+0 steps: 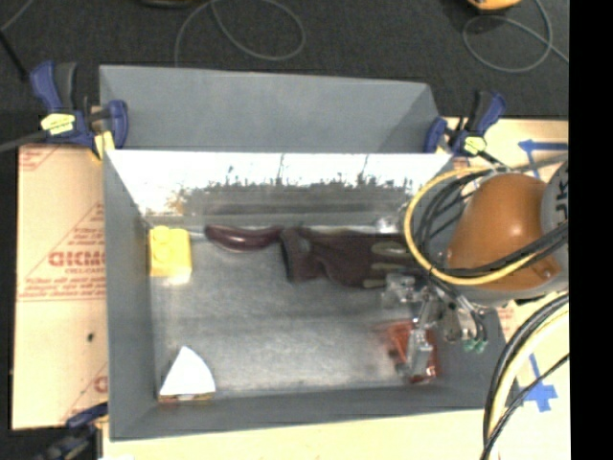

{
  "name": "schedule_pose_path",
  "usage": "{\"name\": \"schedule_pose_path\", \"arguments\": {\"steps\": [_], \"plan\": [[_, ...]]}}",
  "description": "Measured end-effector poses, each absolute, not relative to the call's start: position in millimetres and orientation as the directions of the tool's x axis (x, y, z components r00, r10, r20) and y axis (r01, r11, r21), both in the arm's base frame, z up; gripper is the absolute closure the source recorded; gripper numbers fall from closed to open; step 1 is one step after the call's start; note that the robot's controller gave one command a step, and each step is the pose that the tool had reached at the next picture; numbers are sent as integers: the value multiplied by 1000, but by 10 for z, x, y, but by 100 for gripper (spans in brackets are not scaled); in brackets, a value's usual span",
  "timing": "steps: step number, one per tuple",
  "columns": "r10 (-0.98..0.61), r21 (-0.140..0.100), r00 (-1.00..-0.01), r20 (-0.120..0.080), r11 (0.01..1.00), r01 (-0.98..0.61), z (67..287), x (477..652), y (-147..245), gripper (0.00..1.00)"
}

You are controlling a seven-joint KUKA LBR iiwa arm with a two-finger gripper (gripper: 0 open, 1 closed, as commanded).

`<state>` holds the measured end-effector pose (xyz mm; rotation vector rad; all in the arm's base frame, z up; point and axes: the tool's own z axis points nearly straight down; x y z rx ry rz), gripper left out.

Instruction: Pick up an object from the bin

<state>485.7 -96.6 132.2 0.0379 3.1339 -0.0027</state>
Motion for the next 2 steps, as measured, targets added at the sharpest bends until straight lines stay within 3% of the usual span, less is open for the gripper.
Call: {"name": "schedule_pose_path", "arguments": {"steps": [1, 2], "plan": [[-62, 4, -998, -19, 998, -63, 732, 4774, -1190, 100], [-63, 5, -998, -19, 998, -63, 732, 4776, -1186, 100]]}}
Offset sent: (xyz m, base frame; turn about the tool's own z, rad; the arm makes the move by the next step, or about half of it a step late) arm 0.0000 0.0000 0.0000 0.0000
